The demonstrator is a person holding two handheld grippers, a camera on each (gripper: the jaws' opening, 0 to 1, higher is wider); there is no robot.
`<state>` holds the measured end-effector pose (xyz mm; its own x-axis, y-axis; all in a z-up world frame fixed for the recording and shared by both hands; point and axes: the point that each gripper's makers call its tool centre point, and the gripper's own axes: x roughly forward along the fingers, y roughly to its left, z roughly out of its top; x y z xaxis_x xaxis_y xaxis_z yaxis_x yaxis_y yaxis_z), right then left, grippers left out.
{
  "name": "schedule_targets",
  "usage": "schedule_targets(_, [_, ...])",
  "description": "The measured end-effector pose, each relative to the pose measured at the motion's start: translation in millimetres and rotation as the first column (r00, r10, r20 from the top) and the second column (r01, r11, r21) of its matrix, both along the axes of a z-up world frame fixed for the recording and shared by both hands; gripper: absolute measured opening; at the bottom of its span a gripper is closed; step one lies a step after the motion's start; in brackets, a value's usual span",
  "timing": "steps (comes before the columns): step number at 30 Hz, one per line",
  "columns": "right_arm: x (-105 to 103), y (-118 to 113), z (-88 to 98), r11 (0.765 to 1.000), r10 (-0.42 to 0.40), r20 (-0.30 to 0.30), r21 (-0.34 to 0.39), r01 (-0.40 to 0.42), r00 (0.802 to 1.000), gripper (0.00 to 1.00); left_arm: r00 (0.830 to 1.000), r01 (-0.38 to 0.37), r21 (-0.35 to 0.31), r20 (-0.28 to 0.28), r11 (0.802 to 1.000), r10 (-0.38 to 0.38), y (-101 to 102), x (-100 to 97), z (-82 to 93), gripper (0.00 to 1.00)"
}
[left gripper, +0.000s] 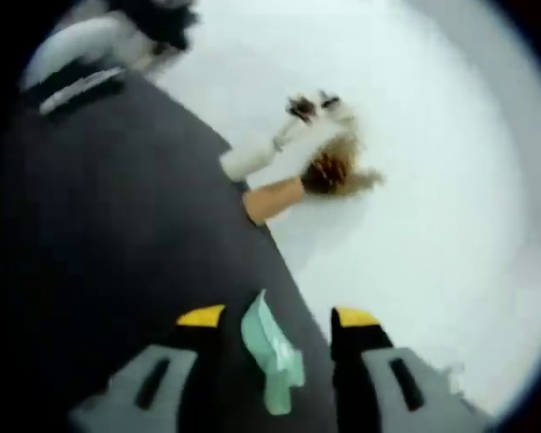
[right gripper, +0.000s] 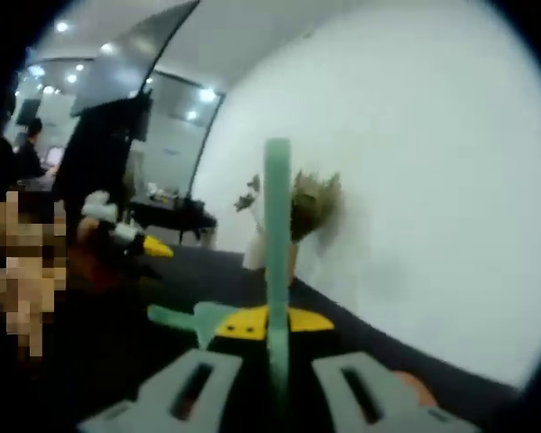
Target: Pick up the broom and sweep the trash on the tabletop into the dustpan.
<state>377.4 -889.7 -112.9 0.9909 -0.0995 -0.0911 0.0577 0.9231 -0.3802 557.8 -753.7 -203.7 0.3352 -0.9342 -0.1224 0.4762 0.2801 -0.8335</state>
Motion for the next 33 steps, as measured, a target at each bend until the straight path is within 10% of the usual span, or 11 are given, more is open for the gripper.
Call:
schedule_targets(5, [19,7,5.3,0.992,0.058,-0.030,-0.110,-0.061,0.998,0.05,0.967,0.091,0.046,0.234,0.995,-0.100,-2,2.5,17.8,0.61])
schedule_targets(12, [44,10,3.1,0.963,0.143,-0.058,-0.223,-0.152,0.988,0.05,0.824,0.321,0.064,0.472,0.945,-0.312,-10,-12.5,41.2,0.77])
schedule_targets(17, [53,9,6.2,0.941,0.207,-0.037,-0.267,-0.209,0.978,0.05,0.673,0.465,0.117,0.597,0.878,-0.436,-5,-22.3,56.1,0.79])
schedule_targets(33, [114,16,-46.5,0.884,0.267,-0.062,-0.383,-0.270,0.962,0.05,0.602,0.506,0.193,0.619,0.841,-0.504,-12,-4.4,44.4,0.84])
